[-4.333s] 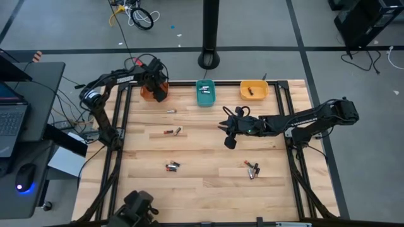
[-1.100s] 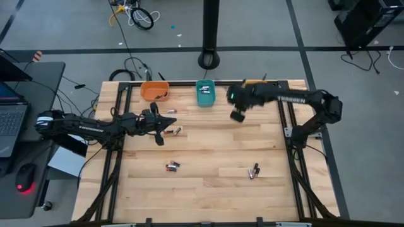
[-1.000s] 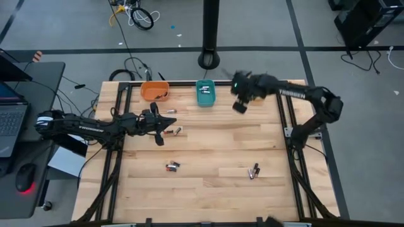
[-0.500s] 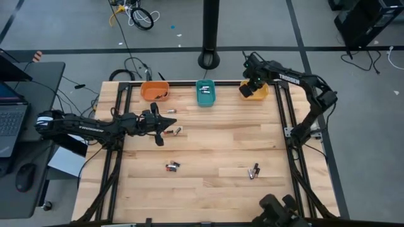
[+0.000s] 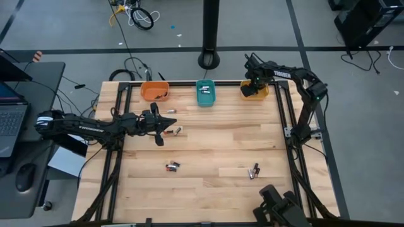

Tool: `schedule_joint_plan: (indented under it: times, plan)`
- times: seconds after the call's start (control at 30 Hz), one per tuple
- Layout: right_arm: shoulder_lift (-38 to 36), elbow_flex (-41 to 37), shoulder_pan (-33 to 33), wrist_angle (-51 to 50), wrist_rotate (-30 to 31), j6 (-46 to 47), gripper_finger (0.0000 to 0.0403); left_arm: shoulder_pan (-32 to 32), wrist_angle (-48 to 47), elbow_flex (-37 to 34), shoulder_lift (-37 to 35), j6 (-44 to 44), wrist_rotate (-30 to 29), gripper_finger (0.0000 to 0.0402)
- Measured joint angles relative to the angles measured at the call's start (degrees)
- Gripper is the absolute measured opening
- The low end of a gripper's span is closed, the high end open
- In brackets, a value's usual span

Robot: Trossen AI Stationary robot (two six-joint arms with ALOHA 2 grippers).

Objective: Sort batteries
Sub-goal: Put the red-black battery in the yellow bin, then put the brown-black battery in the orange bin

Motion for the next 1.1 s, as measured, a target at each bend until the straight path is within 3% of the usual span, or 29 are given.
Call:
schedule_joint_plan:
  times: [0.17, 0.4, 0.63, 0.77, 0.93, 1.1]
  plan:
    - [1.38, 0.0, -0.93, 0.54, -0.41, 0.62, 0.0061, 0.0, -0.02, 0.0, 0.0, 0.0, 0.0, 0.0006]
    - [0.6, 0.07, -1.25, -0.2, -1.98, 0.31, 0.0125, -0.04, -0.04, 0.0, -0.02, 0.33, 0.19, 0.0006]
    - [-8.82, 1.41, -1.03, -5.78, -2.0, -3.4, 0.015, -0.06, -0.07, 0.0, -0.02, 1.7, 8.42, 0.0019]
    - [-16.8, 1.1, 1.45, -9.08, -2.53, -6.38, 0.012, -0.04, -0.61, 0.01, -0.02, 1.73, 9.04, 0.0019]
    - [-26.73, -2.33, 8.99, -7.08, -2.79, -7.85, 0.002, -0.26, -9.57, 2.77, -0.04, 1.78, 11.61, 0.0007]
    - [-33.73, -8.3, 18.75, -2.36, -3.03, -5.27, 0.0019, -2.87, -25.35, 8.7, -0.02, 2.82, 12.79, 0.0005]
